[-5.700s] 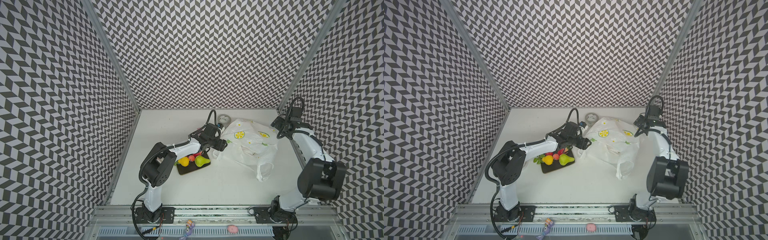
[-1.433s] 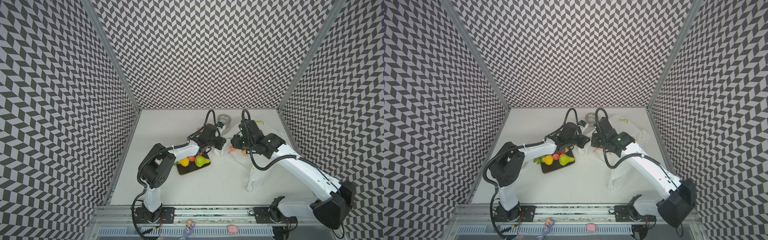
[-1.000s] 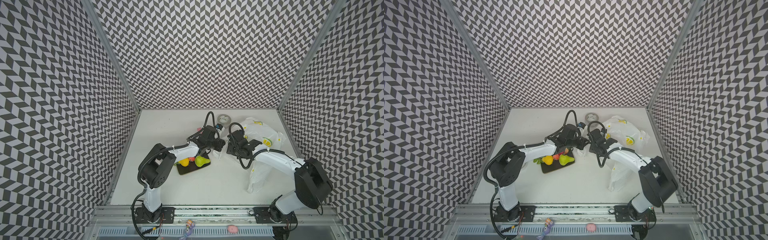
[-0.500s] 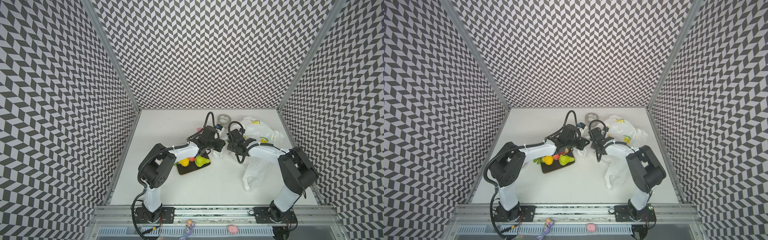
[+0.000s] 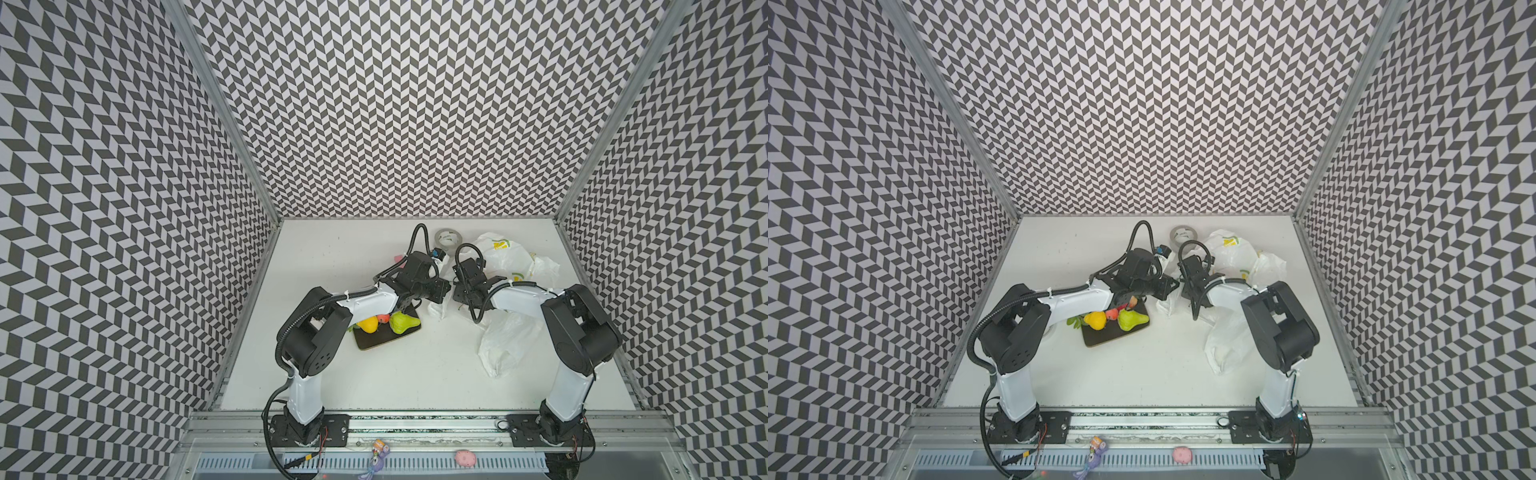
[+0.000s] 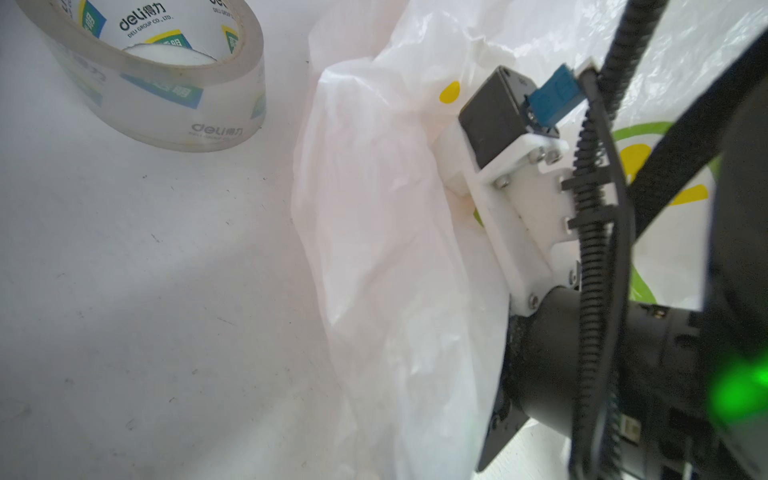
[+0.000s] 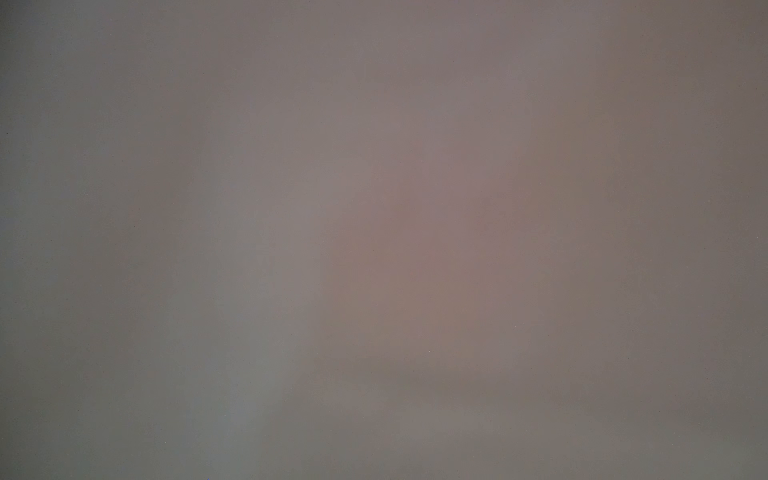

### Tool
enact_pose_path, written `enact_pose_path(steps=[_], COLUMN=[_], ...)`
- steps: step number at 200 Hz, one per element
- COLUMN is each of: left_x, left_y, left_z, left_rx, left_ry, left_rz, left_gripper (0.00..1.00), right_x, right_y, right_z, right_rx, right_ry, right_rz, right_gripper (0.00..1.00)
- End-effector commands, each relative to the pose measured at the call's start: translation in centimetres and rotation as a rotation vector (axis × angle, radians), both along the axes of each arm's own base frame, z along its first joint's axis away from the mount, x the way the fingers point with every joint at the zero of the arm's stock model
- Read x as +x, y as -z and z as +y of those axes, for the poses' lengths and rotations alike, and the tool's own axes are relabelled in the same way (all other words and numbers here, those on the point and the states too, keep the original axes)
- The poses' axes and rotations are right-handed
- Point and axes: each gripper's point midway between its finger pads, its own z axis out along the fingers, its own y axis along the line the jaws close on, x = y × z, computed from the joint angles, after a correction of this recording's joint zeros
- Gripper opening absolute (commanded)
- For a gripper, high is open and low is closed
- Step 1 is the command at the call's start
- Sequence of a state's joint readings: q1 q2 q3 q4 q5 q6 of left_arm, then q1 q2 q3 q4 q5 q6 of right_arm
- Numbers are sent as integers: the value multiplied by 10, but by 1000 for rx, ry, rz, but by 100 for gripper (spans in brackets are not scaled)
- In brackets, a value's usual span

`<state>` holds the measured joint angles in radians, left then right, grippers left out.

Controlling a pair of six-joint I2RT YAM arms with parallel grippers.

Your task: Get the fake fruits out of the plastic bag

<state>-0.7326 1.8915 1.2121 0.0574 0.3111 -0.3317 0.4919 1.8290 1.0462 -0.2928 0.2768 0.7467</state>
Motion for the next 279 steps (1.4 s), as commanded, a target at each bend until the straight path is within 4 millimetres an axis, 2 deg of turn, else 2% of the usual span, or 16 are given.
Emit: enact_pose_path(steps=[1,55,128,147,169,186,206,240,263,279], left_x=[4,13,16,16,12,9,6,4,5,11], left_y=[-4,-8,-5,-15,-37,-55,-76,-116,-137,-147], left_z=[-7,-9,-8,-7,-2,6,20,65,106,145], left_rx=[-12,-22,-33,-32,-41,-55,-72,-120,-139,-150], left_ry=[7,-3,-9,-1,4,-1,-29,-139,-249,-385], left_rz=[-3,-8,4,-16,-59,-84,-107,-150,-167,-161], left_gripper=[0,0,0,18,42,55,63,71,72,73], right_x=[7,-13,-73,-88,-103,-114,-127,-157,-172,-179], right_y=[-11,-59,-121,-139,-159,-174,-187,-195,-191,-185], right_z=[2,6,9,8,12,21,40,104,152,186], right_rx=[24,103,163,143,140,144,139,139,109,56], right_ry=[-6,-92,-308,-335,-373,-409,-476,-669,-787,-864], right_rz=[-41,-115,-176,-193,-217,-240,-263,-309,-355,-391], right_gripper=[34,27,26,26,26,25,25,25,25,26])
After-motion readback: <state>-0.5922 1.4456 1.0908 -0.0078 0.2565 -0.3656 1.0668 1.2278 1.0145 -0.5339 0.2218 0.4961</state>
